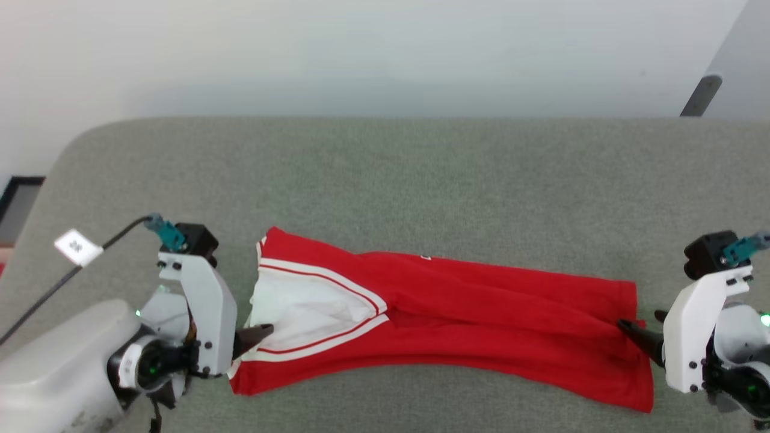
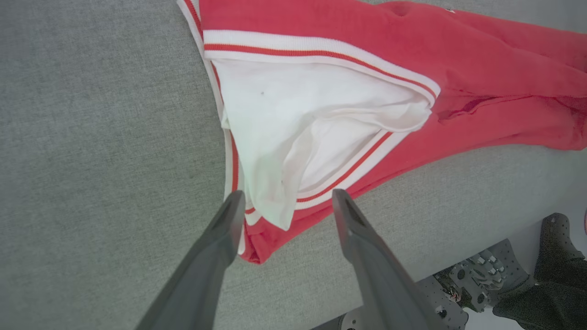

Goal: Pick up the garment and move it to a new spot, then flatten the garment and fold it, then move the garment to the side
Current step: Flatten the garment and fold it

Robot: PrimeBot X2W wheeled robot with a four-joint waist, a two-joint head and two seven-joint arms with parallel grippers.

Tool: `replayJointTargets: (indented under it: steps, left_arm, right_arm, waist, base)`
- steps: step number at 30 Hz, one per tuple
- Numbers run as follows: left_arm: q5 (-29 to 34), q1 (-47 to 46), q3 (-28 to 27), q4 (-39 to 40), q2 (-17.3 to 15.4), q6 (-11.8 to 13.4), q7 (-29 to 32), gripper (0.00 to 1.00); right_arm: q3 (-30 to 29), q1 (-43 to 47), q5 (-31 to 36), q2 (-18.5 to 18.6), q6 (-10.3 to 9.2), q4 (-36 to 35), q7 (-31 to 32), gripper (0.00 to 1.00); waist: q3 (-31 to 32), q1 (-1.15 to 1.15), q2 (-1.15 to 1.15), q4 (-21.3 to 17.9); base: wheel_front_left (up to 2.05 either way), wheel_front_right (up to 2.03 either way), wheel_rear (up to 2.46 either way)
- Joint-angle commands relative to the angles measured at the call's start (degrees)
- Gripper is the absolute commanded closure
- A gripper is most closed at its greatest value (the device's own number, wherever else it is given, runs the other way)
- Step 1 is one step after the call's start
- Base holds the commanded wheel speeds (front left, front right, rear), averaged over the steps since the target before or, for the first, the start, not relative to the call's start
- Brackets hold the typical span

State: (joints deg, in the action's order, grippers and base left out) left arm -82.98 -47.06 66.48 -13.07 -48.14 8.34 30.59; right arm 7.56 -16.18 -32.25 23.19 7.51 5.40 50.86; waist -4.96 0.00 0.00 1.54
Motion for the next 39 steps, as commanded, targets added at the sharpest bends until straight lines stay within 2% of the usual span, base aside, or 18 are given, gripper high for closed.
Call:
replayJointTargets:
  steps: [1, 7, 12, 20, 25, 31, 35, 39]
  left_arm:
    - [0.2, 1.1, -0.1, -0.1, -0.1, -0.2, -0.8, 0.0]
    - [1.7, 4.5, -0.6, 0.7, -0.6, -1.2, -7.5, 0.0]
    - [6.1, 7.3, -1.5, 2.7, -1.6, -1.2, -17.9, 0.0]
    - [9.0, 14.0, -4.5, 5.7, -3.6, 1.9, -34.1, 0.0]
    - [9.9, 18.4, -6.8, 7.4, -4.7, 3.5, -43.0, 0.0]
    - [12.5, 24.8, -12.5, 8.8, -4.8, 5.6, -45.7, 0.0]
    - [16.7, 30.9, -20.3, 10.0, -1.9, 6.4, -45.7, 0.0]
    - [22.0, 36.7, -27.4, 10.4, 1.3, 5.4, -45.7, 0.0]
  right_arm:
    - [-0.3, 1.1, -0.8, -0.2, -0.04, 0.1, -0.5, 0.0]
    - [-2.6, 3.7, -0.8, -2.1, -0.04, -0.1, -2.1, 0.0]
    - [-5.4, 6.3, -0.4, -3.9, -0.04, -1.2, -5.4, 0.0]
    - [-9.9, 10.5, 1.0, -6.8, -0.04, -1.7, -9.3, 0.0]
    - [-12.1, 12.0, 2.4, -7.3, -0.04, -1.1, -10.1, 0.0]
    - [-14.3, 12.2, 3.9, -7.6, -0.04, -0.2, -9.2, 0.0]
    - [-15.5, 11.7, 5.0, -7.6, -0.04, 0.7, -8.5, 0.0]
    - [-16.3, 10.9, 5.8, -7.8, -0.04, 2.0, -7.5, 0.0]
  waist:
    - [2.4, 0.0, 0.0, 0.0]
    - [5.7, 0.0, 0.0, 0.0]
    - [7.4, 0.0, 0.0, 0.2]
    - [9.4, 0.0, 0.0, 0.7]
    - [9.8, 0.0, 0.0, 1.6]
    - [9.7, 0.0, 0.0, 3.1]
    - [9.4, 0.0, 0.0, 4.7]
    - [8.8, 0.0, 0.0, 6.2]
  base:
    - [0.0, 0.0, 0.0]
    - [0.0, 0.0, 0.0]
    - [0.0, 0.0, 0.0]
    - [0.0, 0.0, 0.0]
    - [0.0, 0.0, 0.0]
    - [0.0, 0.0, 0.0]
    - [0.0, 0.0, 0.0]
    - [0.0, 0.0, 0.0]
